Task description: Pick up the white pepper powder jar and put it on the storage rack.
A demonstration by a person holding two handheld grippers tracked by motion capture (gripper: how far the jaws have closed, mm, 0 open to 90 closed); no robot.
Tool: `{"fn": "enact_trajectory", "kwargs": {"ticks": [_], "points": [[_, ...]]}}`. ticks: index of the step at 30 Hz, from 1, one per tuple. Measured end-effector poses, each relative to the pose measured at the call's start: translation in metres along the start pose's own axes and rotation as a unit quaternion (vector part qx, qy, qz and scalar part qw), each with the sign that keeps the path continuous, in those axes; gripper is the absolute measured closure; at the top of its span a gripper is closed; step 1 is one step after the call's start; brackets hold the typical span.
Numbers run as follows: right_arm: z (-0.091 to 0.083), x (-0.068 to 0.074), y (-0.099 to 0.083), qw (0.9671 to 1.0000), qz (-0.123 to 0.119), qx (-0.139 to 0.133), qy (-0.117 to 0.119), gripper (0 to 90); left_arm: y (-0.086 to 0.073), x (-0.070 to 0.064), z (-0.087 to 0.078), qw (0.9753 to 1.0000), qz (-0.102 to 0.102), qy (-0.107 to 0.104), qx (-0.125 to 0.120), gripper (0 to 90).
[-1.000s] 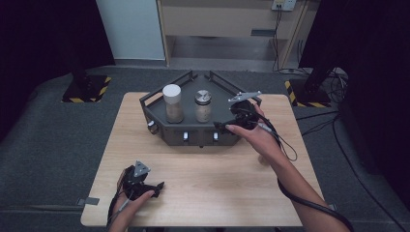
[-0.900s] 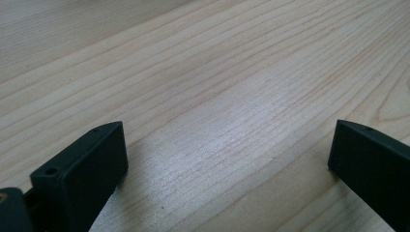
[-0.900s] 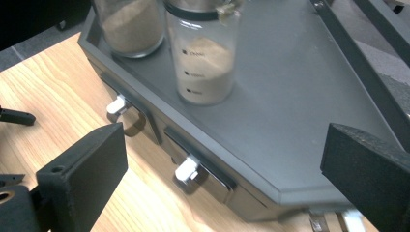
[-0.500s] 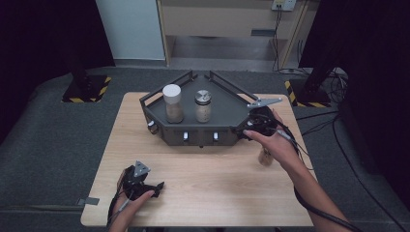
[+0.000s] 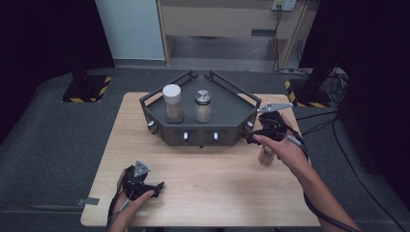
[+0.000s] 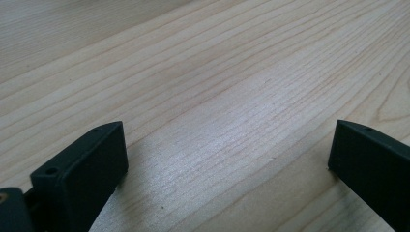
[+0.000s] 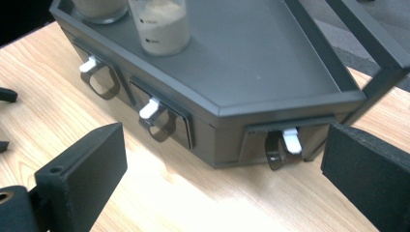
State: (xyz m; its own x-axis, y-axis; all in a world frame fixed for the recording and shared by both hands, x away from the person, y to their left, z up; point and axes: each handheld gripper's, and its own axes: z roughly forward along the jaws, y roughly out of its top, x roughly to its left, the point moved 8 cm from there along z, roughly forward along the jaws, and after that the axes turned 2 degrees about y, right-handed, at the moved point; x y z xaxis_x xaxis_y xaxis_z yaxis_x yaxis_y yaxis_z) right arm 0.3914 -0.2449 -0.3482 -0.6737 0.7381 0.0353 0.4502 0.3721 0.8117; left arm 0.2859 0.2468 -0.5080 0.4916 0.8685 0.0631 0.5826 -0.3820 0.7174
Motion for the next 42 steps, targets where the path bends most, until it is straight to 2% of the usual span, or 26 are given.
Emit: {"fn": "enact_trajectory", "kwargs": {"ticks": [3,20,34,42], "points": [[-0.004,-0.002,-0.006,1.0,0.001,-0.001,-0.008,2.7,0.0,0.0,0.0,1.0,0.0,0.0,0.0,0.0],[-0.022,-0.013,-0.026,0.9998,0.013,-0.005,-0.017,2.4,0.0,0.0,0.0,1.0,0.0,0.0,0.0,0.0],[-0.032,-0.016,-0.048,0.9996,0.016,-0.001,-0.021,2.4,0.0,0.0,0.0,1.0,0.0,0.0,0.0,0.0],[-0.031,-0.02,-0.062,0.9994,0.019,0.008,-0.028,2.5,0.0,0.0,0.0,1.0,0.0,0.0,0.0,0.0]]}}
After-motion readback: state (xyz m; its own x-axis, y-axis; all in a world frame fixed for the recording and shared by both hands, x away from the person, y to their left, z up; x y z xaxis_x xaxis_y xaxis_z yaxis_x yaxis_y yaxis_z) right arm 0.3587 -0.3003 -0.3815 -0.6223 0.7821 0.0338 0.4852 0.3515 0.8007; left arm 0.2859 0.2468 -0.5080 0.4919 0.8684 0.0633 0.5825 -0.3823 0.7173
